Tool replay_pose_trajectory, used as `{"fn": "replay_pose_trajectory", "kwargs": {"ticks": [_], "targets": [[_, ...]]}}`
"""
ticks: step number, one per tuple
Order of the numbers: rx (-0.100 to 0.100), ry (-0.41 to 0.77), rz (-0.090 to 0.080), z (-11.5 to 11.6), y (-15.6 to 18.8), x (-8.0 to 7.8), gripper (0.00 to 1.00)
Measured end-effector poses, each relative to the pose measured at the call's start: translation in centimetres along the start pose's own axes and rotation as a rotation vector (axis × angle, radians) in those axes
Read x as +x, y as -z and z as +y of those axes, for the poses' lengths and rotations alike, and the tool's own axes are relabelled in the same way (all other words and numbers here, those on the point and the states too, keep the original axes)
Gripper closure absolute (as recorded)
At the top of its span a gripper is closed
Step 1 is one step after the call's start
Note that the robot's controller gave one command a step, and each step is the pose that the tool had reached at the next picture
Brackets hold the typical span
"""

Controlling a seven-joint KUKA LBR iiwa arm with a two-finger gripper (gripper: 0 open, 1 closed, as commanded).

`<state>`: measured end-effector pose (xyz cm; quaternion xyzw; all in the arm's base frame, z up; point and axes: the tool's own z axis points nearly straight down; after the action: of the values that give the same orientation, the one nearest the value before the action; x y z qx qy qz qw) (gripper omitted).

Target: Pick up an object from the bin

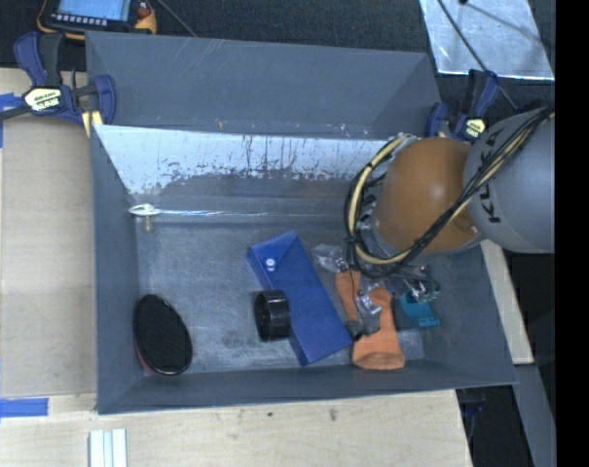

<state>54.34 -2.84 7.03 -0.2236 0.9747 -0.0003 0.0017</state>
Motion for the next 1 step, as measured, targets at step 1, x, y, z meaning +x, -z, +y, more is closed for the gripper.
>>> {"fn": "replay_pose_trajectory", "kwargs": {"ticks": [1], "targets": [[0.0, 0.0, 0.0, 0.0, 0.0, 0.0, 0.0]]}}
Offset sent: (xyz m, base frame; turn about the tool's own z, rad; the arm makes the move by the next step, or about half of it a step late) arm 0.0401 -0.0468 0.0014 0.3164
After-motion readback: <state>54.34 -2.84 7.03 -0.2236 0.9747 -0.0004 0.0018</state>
